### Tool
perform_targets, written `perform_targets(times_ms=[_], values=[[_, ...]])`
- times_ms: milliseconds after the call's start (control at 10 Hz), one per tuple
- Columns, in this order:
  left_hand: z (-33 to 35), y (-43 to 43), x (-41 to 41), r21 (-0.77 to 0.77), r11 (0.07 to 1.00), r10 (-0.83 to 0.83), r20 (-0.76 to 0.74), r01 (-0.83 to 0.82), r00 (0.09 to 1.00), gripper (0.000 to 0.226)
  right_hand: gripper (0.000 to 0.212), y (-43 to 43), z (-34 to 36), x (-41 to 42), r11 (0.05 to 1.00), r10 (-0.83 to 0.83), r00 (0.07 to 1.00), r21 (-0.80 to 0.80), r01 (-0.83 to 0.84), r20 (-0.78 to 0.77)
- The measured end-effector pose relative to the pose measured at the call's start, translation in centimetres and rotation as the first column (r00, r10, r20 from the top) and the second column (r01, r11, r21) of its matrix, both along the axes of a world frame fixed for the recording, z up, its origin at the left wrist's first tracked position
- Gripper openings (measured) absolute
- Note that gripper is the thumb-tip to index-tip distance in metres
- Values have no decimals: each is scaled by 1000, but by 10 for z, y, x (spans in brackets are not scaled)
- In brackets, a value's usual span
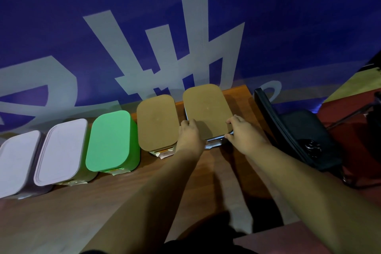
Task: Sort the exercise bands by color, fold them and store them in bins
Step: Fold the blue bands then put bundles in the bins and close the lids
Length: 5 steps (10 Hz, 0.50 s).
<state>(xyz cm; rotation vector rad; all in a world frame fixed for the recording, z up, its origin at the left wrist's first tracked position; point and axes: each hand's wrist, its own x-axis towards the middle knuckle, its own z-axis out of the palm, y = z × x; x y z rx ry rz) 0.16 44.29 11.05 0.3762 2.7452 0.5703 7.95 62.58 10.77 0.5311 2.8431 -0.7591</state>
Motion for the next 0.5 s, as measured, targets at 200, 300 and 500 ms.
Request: perform_targets(times_ms=[200, 300, 500], values=[[5, -2, -3, 15, 1000, 15, 39, -15, 999, 77, 47, 0, 1, 1, 1000, 4, 1000, 8, -4, 15], [10, -4, -3, 32, 999, 6, 52, -8, 999, 73, 51, -2, 5, 2, 1000, -7, 1000, 10, 7, 28], [15, -13, -5, 33, 998, -46, 37, 45, 998, 69, 53, -4, 24, -2, 996, -19, 999, 82, 17, 27]])
